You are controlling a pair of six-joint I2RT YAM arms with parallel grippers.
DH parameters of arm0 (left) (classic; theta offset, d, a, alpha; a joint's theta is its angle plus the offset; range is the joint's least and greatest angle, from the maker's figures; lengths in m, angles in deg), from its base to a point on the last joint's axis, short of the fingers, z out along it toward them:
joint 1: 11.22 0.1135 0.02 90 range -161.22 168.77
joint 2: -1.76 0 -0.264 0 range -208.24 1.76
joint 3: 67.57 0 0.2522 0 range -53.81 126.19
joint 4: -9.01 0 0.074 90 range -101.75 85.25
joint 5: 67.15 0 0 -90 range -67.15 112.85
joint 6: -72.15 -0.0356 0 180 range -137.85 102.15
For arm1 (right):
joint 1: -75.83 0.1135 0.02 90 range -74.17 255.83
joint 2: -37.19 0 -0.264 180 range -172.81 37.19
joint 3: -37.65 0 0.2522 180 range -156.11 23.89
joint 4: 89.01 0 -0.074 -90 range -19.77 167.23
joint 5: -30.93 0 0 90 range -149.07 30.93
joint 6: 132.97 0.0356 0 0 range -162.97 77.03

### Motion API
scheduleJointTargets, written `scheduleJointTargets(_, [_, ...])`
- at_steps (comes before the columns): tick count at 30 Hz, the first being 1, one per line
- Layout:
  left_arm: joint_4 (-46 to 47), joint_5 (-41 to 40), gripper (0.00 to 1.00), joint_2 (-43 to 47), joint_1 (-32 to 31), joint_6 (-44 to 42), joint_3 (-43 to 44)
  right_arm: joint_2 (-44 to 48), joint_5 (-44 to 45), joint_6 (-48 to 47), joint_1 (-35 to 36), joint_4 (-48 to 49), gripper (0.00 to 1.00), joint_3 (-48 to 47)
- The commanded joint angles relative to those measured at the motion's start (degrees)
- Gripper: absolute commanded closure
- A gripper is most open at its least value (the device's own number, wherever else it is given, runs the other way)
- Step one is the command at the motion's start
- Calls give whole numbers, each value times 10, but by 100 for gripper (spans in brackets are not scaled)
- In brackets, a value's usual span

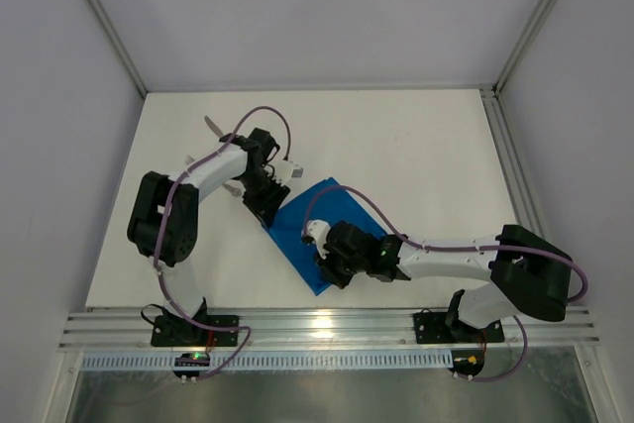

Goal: Fold the napkin into a case and place the utensils inside
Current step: Fold the top corner of the square-folded napkin at the center of the board, then pick up the upper triangle-folded napkin from the center of the board.

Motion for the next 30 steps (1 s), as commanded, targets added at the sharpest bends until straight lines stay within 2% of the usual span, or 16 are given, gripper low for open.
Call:
scheduleJointTargets(1, [29,-20,61,11,-1,3,-6,-7,13,-10,4,25,95,8])
scheduleJointTargets(7, [69,-59,69,-7,-1,5,-24,-28,12,-8,4,35,94,13])
scheduleJointTargets(12, [83,-67,70,-12,-1,1,-43,-16,16,-4,4,34,88,12])
scheduleJointTargets(17, [90,-68,71,-12,-1,3,-40,24,18,-2,4,3,73,-12])
scheduleJointTargets(21, [89,-69,70,0,-1,1,-37,82,36,13,3,0,57,-9])
scheduleJointTargets(26, [83,-70,67,12,-1,-3,-35,164,65,75,-3,-18,45,4])
scheduleJointTargets(28, [83,-70,64,15,-1,-3,-34,187,71,109,-31,-42,43,17])
scheduleJointTargets(30, [79,-63,61,26,-1,-4,-32,197,52,160,-106,-65,43,29])
